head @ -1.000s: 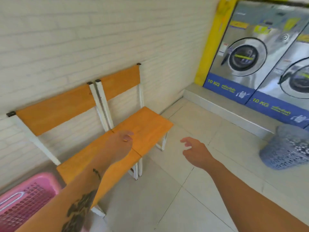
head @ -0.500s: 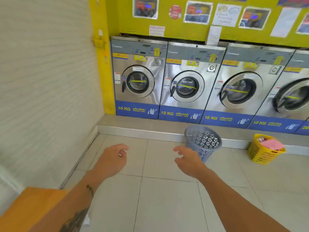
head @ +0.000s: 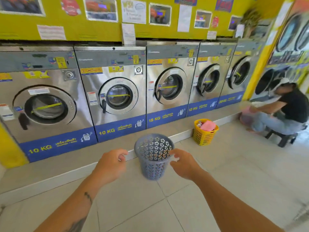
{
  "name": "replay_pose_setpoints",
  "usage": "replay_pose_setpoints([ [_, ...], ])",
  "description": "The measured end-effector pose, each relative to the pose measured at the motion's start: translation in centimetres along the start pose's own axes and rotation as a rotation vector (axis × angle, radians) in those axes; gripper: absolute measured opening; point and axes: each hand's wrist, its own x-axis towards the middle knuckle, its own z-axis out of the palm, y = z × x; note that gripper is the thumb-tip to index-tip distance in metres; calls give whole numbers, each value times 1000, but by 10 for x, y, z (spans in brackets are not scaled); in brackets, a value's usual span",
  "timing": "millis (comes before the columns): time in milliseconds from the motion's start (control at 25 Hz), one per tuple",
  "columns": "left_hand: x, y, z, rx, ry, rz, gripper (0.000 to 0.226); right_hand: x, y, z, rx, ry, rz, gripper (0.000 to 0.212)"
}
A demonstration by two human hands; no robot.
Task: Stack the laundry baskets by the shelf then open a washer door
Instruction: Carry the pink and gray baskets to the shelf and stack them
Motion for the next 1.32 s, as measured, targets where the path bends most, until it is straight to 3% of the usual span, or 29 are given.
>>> replay_pose_setpoints([
  [360, 234, 45, 109, -40, -172, 31, 39, 207, 70, -78, -47, 20, 168, 44],
  [600, 362, 43, 160, -34, -223, -11, 41, 334, 110, -78, -71, -24, 247, 46],
  [1040, 540, -56, 243, 178, -249, -111, 55, 553, 171, 9, -120, -156, 446, 53],
  [1320, 572, -175, 372, 289, -244, -334, 60, 642, 290, 131, -157, -232, 514, 60],
])
